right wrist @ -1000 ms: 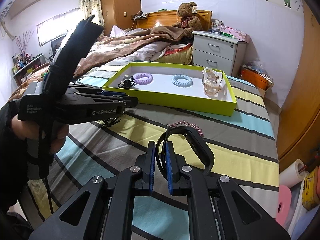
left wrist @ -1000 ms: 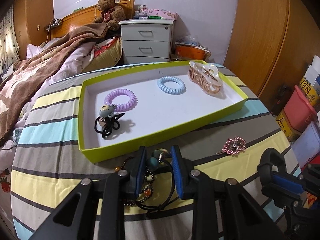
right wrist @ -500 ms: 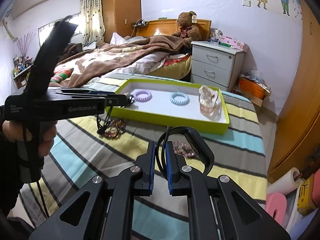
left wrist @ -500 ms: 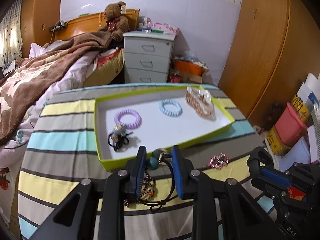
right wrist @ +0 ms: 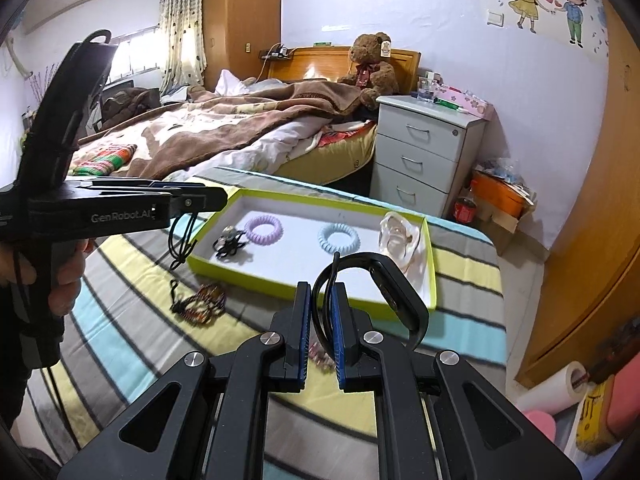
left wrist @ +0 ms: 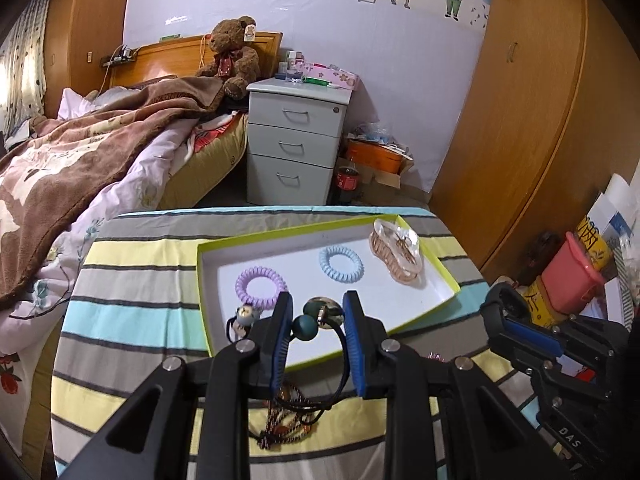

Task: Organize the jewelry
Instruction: 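Carry both items over the green tray and open the left tool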

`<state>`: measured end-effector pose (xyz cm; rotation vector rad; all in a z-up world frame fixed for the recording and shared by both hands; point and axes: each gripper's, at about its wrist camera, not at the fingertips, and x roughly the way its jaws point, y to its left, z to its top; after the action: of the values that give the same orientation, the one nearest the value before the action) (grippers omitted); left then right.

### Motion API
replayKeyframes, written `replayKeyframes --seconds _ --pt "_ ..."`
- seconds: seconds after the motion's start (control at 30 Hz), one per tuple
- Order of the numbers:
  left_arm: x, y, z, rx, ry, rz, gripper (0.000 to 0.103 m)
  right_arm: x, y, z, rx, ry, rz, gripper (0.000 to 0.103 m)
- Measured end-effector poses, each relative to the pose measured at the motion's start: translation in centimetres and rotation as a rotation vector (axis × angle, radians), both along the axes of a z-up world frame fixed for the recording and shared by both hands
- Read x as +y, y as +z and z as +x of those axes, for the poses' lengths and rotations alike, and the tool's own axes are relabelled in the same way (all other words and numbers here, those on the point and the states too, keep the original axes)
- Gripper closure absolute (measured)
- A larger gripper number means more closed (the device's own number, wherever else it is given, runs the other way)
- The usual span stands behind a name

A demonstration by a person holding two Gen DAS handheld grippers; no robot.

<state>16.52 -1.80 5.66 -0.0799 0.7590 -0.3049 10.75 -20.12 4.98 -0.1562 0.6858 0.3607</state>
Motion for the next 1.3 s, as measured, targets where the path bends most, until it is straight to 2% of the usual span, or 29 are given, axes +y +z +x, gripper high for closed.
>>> replayKeyframes --seconds 0.33,0.6,0.93,1.3 --pt "0.1 -0.3 4.6 0.047 0.006 -0.040 0.076 1.0 -1.6 5.7 0.065 0.019 -0.029 0.093" --pt "-1.0 -2.2 8.1 0.089 -0.003 -0.015 0.076 2.4 -4.1 9.3 0.136 0.052 -0.053 0.093" --pt "-1.7 -5.8 10.9 0.163 0.002 -0.016 0.076 3.4 -6.7 11.1 0.191 0.097 -0.076 0.093" --pt "-2.4 -7.6 12.2 0.202 0.002 0.004 0.076 3.6 -7.8 11.9 0.215 0.102 -0.093 0.093"
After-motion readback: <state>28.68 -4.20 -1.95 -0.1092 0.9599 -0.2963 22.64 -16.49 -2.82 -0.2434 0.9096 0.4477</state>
